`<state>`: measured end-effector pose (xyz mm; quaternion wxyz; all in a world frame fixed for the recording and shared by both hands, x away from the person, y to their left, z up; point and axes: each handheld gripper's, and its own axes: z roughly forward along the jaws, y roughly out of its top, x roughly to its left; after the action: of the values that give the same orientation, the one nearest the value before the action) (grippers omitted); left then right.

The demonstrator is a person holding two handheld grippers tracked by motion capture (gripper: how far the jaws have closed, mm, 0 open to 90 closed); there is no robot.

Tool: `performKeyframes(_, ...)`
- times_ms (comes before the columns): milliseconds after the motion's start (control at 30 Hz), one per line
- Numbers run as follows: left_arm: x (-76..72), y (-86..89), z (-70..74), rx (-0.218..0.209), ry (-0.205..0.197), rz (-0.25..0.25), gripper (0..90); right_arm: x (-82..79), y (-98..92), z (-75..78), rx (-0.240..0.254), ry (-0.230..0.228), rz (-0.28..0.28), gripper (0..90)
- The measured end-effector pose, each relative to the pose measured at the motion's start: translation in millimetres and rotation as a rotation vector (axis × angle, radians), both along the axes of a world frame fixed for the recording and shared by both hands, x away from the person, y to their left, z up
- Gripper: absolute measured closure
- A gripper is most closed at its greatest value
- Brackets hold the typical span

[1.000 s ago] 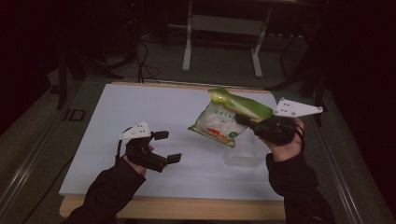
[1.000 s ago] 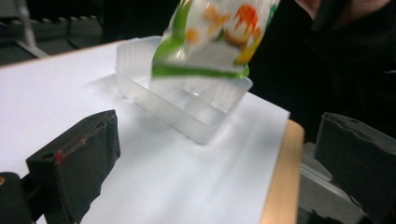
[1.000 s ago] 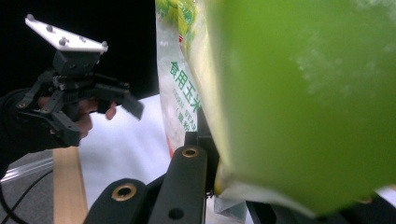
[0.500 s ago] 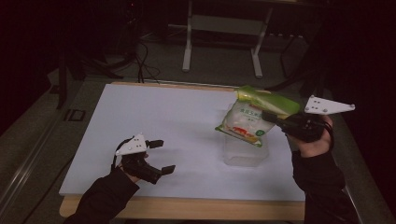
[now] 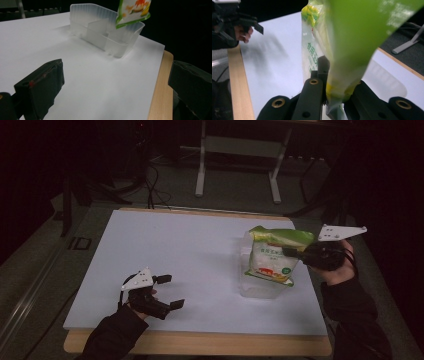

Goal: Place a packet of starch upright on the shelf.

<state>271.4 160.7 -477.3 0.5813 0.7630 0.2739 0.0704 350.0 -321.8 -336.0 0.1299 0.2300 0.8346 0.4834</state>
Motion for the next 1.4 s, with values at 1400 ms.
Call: performKeyframes(1400, 0.8, 1.6, -13.8, 0.003, 0.020, -0.001, 1.0, 6.8, -7.5, -95.8, 0.034, 0.145, -0.010, 85.5)
